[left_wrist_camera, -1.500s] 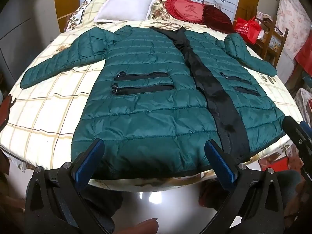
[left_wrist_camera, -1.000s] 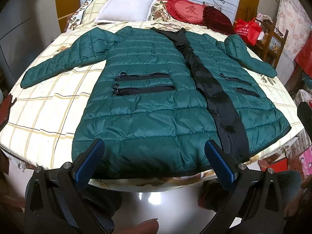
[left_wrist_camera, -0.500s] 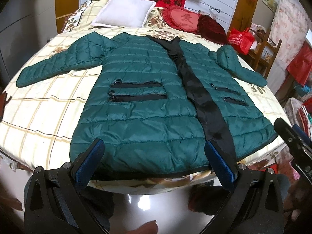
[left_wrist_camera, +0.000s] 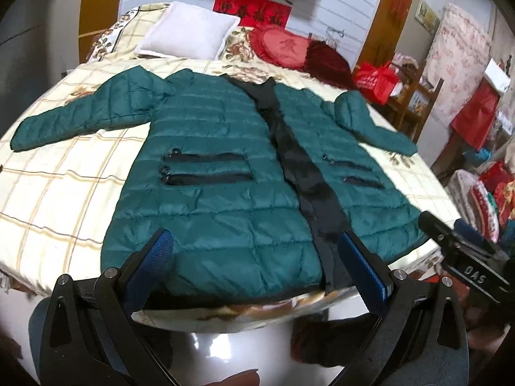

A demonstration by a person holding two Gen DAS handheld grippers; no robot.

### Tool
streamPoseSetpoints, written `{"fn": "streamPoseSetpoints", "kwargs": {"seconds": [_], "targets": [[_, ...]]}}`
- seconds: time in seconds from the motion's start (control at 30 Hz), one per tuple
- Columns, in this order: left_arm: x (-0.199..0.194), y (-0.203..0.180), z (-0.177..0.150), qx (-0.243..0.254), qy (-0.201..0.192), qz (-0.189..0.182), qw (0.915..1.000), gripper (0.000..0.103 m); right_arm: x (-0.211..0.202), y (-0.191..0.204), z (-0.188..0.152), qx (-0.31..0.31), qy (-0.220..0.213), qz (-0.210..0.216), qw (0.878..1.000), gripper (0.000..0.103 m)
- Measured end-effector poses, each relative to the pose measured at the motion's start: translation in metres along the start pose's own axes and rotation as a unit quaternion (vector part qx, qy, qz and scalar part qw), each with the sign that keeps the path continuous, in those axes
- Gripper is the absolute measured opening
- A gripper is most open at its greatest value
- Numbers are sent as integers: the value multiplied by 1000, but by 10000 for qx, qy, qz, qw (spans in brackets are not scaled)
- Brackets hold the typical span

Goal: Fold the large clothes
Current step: 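Move both tools toward the hem of the green puffer jacket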

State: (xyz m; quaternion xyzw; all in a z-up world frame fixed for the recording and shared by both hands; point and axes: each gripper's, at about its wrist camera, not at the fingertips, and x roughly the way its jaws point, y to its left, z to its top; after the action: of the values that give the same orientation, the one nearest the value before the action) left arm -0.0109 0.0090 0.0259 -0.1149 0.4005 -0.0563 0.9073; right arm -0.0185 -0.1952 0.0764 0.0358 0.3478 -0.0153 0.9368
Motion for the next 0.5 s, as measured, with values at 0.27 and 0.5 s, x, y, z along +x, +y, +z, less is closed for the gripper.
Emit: {"fn": "streamPoseSetpoints", "kwargs": {"seconds": [0.27, 0.5], "targets": [[5, 1, -5, -255, 207, -1249, 9916, 103, 3, -2, 3, 44, 20, 69, 10000, 103], [3, -6, -5, 124, 153, -799, 9966, 103, 4, 2, 1, -29, 6, 71, 10000, 103]]}}
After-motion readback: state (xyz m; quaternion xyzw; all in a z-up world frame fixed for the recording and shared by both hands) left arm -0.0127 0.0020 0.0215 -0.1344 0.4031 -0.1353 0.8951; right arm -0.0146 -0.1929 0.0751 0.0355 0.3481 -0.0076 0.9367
